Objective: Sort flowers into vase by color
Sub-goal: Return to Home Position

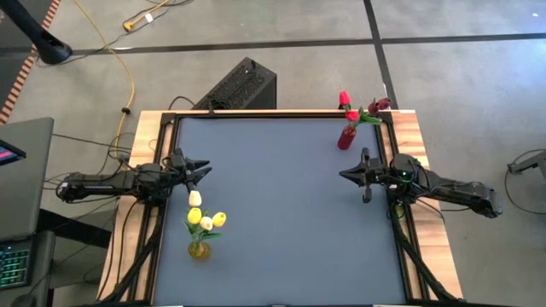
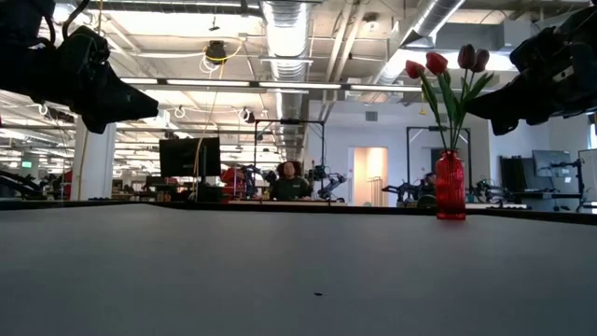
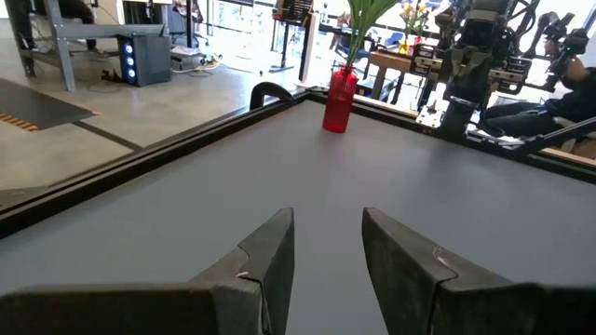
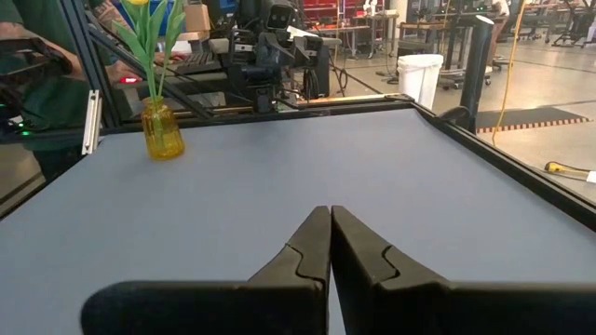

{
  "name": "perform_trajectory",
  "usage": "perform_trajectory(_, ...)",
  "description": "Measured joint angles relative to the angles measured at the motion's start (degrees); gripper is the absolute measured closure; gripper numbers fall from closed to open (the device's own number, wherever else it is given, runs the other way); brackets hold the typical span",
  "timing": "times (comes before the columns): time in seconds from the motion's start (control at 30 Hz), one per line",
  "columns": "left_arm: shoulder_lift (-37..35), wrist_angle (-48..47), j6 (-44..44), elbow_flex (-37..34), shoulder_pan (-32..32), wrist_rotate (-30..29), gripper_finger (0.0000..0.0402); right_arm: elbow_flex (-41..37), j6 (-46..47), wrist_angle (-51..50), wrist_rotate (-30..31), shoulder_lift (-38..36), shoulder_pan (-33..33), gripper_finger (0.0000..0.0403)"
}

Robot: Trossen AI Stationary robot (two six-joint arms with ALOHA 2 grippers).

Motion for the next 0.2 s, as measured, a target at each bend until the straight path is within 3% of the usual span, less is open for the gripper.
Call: perform_trajectory(0.2, 0.0, 0.0, 0.1, 0.0, 0.0, 0.0, 0.0285, 0.0, 0.0, 0.0, 0.0, 0.0, 0.0, 0.0364)
